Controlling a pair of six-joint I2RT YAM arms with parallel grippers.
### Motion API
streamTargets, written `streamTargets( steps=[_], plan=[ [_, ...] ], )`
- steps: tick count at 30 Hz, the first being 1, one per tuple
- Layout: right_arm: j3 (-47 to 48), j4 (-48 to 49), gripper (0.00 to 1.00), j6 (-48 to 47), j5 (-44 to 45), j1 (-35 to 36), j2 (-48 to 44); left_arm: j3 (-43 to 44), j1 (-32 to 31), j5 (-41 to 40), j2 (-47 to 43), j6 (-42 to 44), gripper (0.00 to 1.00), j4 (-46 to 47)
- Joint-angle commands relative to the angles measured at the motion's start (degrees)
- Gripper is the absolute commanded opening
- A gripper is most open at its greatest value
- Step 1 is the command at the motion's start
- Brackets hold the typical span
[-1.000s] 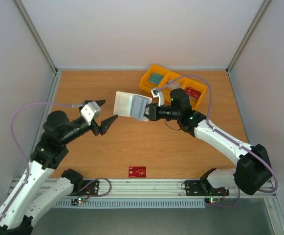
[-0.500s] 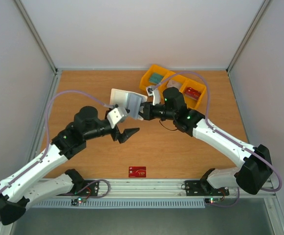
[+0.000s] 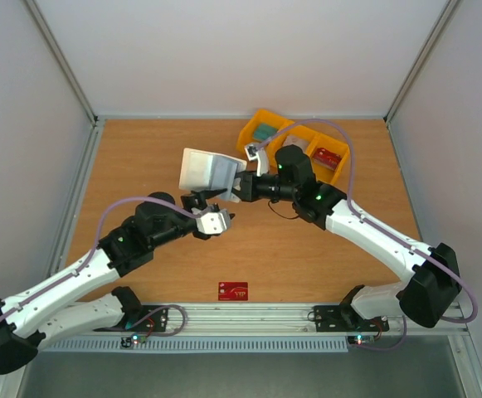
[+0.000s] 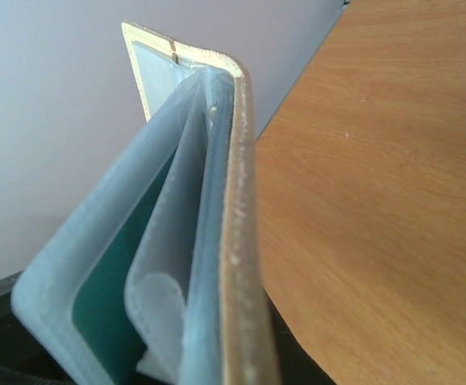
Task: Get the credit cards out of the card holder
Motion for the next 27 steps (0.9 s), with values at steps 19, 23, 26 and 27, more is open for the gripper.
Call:
streamTargets(
  steps=[19, 23, 26, 27],
  plan=[
    [2.3, -0.6, 0.01, -3.9, -4.8, -0.2, -2.5, 4.0, 2.4, -1.3, -3.4, -11.1, 0.0, -5.1],
    [2.1, 0.1, 0.01, -4.3, -7.3, -0.9, -3.0, 4.3, 5.1, -1.3, -4.4, -14.6, 0.0, -5.8],
    [1.7, 1.9, 0.01, -3.2, -9.3, -1.8, -3.0, 3.9, 7.0, -2.7, -4.6, -18.6, 0.0, -5.5],
    [1.7, 2.2, 0.01, -3.1, -9.7, -1.9, -2.8, 3.8, 7.5, -3.1, -4.7, -19.7, 0.0, -5.5]
  ],
)
